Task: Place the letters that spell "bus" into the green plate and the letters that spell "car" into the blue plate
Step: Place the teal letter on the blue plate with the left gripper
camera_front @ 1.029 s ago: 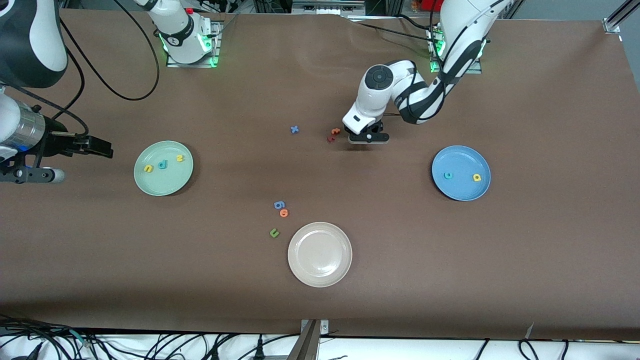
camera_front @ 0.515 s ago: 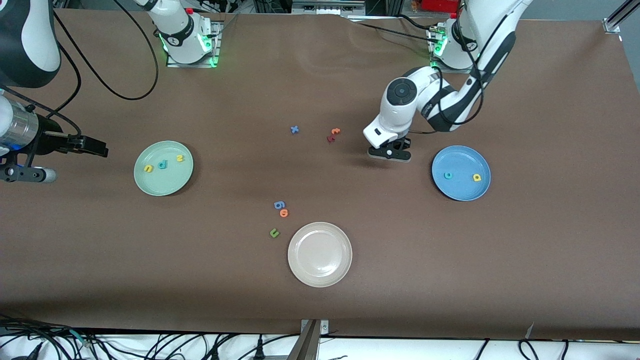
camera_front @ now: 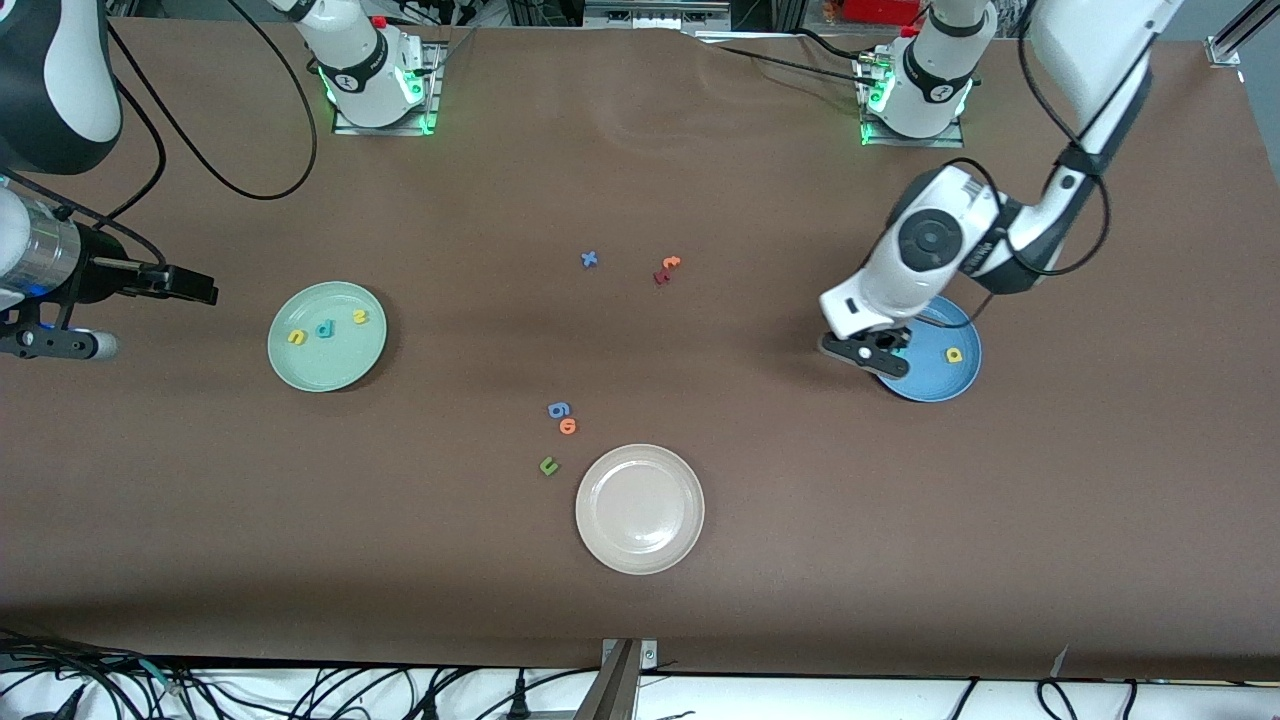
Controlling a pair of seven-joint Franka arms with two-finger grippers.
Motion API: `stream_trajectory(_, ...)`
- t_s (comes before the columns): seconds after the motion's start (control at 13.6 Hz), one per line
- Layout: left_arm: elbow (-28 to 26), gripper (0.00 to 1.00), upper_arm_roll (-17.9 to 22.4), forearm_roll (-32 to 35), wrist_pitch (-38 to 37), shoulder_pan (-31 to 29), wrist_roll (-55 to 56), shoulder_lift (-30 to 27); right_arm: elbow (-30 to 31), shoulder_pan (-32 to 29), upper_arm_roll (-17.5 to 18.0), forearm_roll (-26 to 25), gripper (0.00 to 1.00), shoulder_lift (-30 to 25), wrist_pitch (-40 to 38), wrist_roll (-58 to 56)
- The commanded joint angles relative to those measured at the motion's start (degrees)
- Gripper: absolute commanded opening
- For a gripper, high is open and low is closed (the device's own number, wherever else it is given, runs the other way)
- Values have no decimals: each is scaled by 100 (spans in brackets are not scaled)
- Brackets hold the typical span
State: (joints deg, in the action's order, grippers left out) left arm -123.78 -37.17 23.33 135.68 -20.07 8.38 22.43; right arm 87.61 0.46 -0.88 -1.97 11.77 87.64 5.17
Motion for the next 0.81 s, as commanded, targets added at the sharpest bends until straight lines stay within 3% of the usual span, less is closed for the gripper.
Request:
stream_trajectory(0.0,248,0,-115,-179,-156,-382,-906,191,45,-2,-52,-163,100,-166,-229,98)
stream_trajectory(0.15,240,3,-97,-171,-182,-524,-1189,226,45,-11,-52,-207,100,-175,-247,98)
stream_trajectory(0.22,240,18,-97,-171,-191,-585,-1225,227,45,-11,-61,-207,100,-175,-238,107)
stream_trajectory(0.29,223,43,-97,-171,-217,-681,-1269,235,45,-3,-52,-207,100,-175,-238,107)
stream_trajectory(0.37,223,81,-97,-171,-269,-796,-1304,244,45,-2,-52,-207,100,-175,-238,107)
stream_trajectory(0.44,231,100,-97,-179,-270,-831,-1417,279,45,-11,-61,-207,100,-175,-238,107)
stream_trajectory(0.74,266,100,-123,-406,-348,-823,-1498,279,45,-11,-70,-207,100,-166,-186,107)
